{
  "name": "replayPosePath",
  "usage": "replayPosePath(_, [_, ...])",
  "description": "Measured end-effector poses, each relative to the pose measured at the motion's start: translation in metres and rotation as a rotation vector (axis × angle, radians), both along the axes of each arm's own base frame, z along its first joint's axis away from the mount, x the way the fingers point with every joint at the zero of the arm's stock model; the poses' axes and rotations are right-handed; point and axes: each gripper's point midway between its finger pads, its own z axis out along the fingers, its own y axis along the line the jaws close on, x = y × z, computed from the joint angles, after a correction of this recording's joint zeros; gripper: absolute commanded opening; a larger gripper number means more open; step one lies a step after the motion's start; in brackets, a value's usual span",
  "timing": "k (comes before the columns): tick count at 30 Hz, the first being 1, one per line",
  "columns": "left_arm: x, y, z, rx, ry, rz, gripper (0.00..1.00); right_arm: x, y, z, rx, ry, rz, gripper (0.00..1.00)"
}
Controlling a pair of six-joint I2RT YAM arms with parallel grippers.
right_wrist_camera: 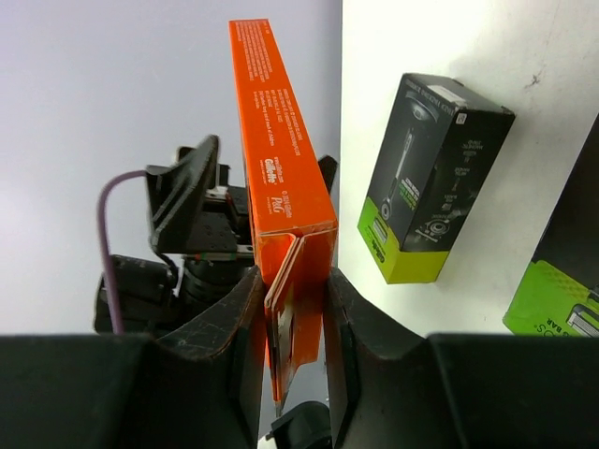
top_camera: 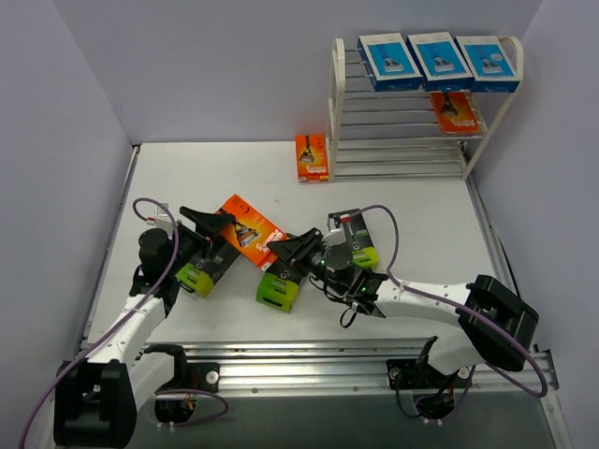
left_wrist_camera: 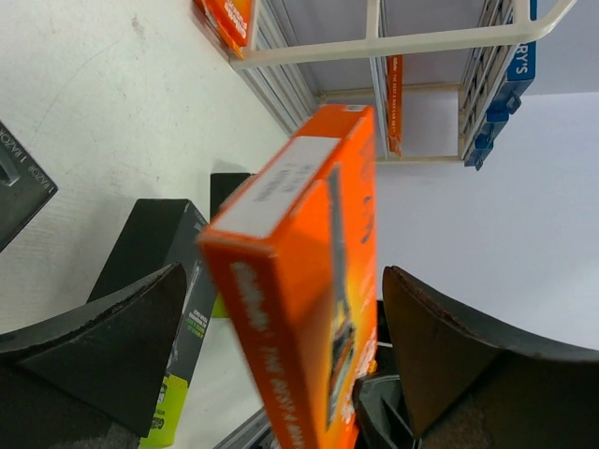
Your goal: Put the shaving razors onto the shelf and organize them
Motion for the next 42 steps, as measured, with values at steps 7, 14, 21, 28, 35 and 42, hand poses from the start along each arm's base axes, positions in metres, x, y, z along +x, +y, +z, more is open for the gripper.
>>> replayPosePath(7, [-0.004,0.006,-0.001,-0.012,0.004,0.014,0.94,0.021,-0.044,0.021,0.004,-0.029,-0.096,0.0])
replayPosePath(14, [0.002,0.013,0.007,0.01,-0.009,0.004,0.94,0.057,-0.133,0.035,-0.052,-0.056,-0.304,0.0])
replayPosePath(21, [0.024,0.012,0.025,0.162,0.026,-0.063,0.94,0.075,-0.219,0.041,-0.139,-0.059,-0.488,0.0])
replayPosePath(28, [0.04,0.022,0.057,0.328,-0.026,-0.066,0.94,0.091,-0.293,0.015,-0.243,0.016,-0.626,0.0])
replayPosePath(35, [0.049,0.03,0.039,0.476,-0.012,-0.082,0.94,0.111,-0.332,0.016,-0.276,0.049,-0.676,0.0])
replayPosePath(42, [0.044,0.02,0.031,0.536,-0.031,-0.138,0.94,0.145,-0.35,0.042,-0.289,0.004,-0.702,0.0])
